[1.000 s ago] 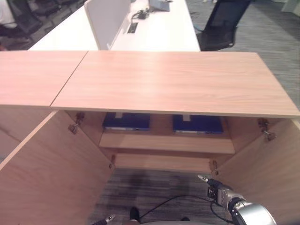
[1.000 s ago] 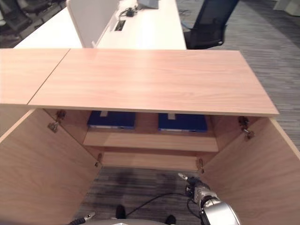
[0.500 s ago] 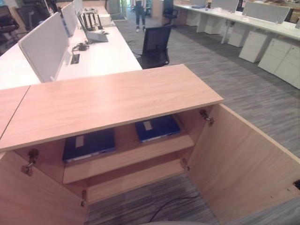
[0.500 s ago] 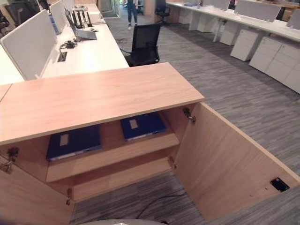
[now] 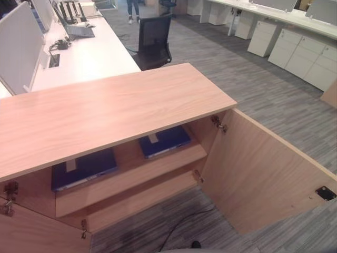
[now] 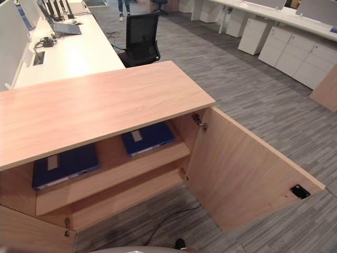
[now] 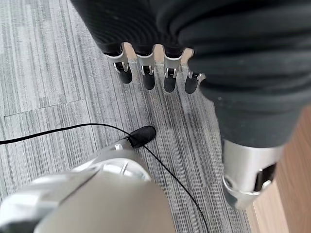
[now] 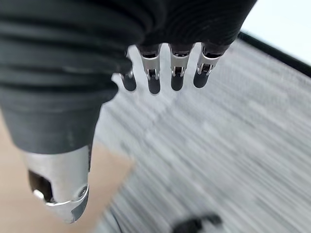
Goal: Put the empty folder in the office cabinet
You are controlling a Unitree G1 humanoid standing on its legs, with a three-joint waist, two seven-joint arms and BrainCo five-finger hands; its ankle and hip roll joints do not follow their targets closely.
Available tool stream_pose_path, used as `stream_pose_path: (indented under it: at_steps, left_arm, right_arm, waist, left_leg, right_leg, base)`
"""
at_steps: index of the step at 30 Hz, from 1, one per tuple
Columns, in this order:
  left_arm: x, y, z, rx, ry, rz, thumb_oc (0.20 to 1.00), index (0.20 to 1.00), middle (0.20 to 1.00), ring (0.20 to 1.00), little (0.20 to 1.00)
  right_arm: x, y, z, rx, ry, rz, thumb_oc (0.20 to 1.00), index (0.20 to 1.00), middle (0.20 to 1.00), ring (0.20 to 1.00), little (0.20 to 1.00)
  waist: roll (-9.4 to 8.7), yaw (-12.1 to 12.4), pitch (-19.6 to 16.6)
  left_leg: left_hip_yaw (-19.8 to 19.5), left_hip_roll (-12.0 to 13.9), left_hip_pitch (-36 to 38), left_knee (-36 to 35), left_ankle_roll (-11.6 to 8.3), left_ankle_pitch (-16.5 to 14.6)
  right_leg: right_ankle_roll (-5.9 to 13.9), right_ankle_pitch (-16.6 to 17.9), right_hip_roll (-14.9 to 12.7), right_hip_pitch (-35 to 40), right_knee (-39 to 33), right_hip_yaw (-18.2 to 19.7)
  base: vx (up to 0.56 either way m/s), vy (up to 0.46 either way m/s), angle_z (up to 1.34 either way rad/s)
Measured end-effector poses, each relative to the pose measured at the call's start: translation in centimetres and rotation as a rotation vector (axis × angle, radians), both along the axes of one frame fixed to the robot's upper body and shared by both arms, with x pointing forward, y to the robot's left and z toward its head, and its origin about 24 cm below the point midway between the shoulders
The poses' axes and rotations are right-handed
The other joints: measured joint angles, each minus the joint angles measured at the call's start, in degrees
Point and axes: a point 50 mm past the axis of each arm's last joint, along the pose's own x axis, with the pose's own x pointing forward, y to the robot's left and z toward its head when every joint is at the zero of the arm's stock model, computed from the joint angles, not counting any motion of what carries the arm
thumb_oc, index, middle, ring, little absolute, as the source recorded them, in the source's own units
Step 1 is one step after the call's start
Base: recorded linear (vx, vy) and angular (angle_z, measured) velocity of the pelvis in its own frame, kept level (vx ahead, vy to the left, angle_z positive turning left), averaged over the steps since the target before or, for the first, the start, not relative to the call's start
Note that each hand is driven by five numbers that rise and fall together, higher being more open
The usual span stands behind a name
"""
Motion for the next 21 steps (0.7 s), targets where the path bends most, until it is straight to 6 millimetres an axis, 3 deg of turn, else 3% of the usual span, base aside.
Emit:
stream_pose_path:
  at_steps: [4, 8, 13, 18, 21]
  left_arm:
    - [-0.1, 0.9, 0.3, 0.024, 0.0, 0.013, 1.0, 1.0, 1.0, 1.0, 1.0]
    - [-0.3, 0.8, 0.2, 0.034, 0.006, 0.007, 1.0, 1.0, 1.0, 1.0, 1.0]
    - [-0.1, 0.2, 0.1, 0.026, 0.006, -0.004, 1.0, 1.0, 1.0, 1.0, 1.0]
    - [0.2, -0.5, -0.2, 0.016, 0.014, -0.054, 1.0, 1.0, 1.0, 1.0, 1.0]
    - [0.4, -0.6, -0.2, 0.018, 0.015, -0.082, 1.0, 1.0, 1.0, 1.0, 1.0]
  right_arm:
    - [1.0, -3.3, 2.3, -0.121, -0.069, -0.047, 1.0, 1.0, 1.0, 1.0, 1.0]
    - [4.1, -6.4, 5.7, -0.275, -0.249, -0.056, 1.0, 1.0, 1.0, 1.0, 1.0]
    - [5.3, -8.7, 8.6, -0.413, -0.332, -0.085, 1.0, 1.0, 1.0, 1.0, 1.0]
    - [4.4, -10.5, 10.3, -0.492, -0.344, -0.151, 1.0, 1.0, 1.0, 1.0, 1.0]
    - [2.5, -10.8, 10.3, -0.505, -0.326, -0.203, 1.0, 1.0, 1.0, 1.0, 1.0]
  waist:
    - [-0.54, -1.0, 0.5]
    - [-0.15, -2.2, 1.2]
    - [0.36, -2.4, 1.6]
    - [0.73, -2.5, 1.6]
    - [0.88, -3.3, 1.7]
  left_leg:
    - [0.0, -0.3, 0.1, -0.1, 0.07, -0.1]
    - [0.1, -0.4, 0.5, -0.2, 0.32, -0.4]
    - [0.0, -0.5, 0.5, -0.2, 0.38, -0.4]
    - [0.0, -0.4, 0.5, -0.2, 0.41, -0.4]
    - [-0.4, 0.1, 0.9, -0.2, 0.38, -0.4]
  right_leg:
    - [0.16, 0.3, -0.1, 0.4, -0.6, 0.1]
    - [0.22, 0.3, -0.3, 0.7, -0.9, 0.2]
    - [0.23, 0.3, -0.3, 0.7, -0.9, 0.2]
    - [0.21, 0.3, -0.3, 0.8, -0.9, 0.2]
    - [-0.12, -0.1, -0.2, 1.5, -0.9, -0.1]
  base:
    - [0.0, 0.017, 0.0]
    - [0.0, 0.016, 0.0]
    - [0.0, 0.0, 0.0]
    - [0.02, -0.041, 0.0]
    - [0.04, -0.137, 0.08]
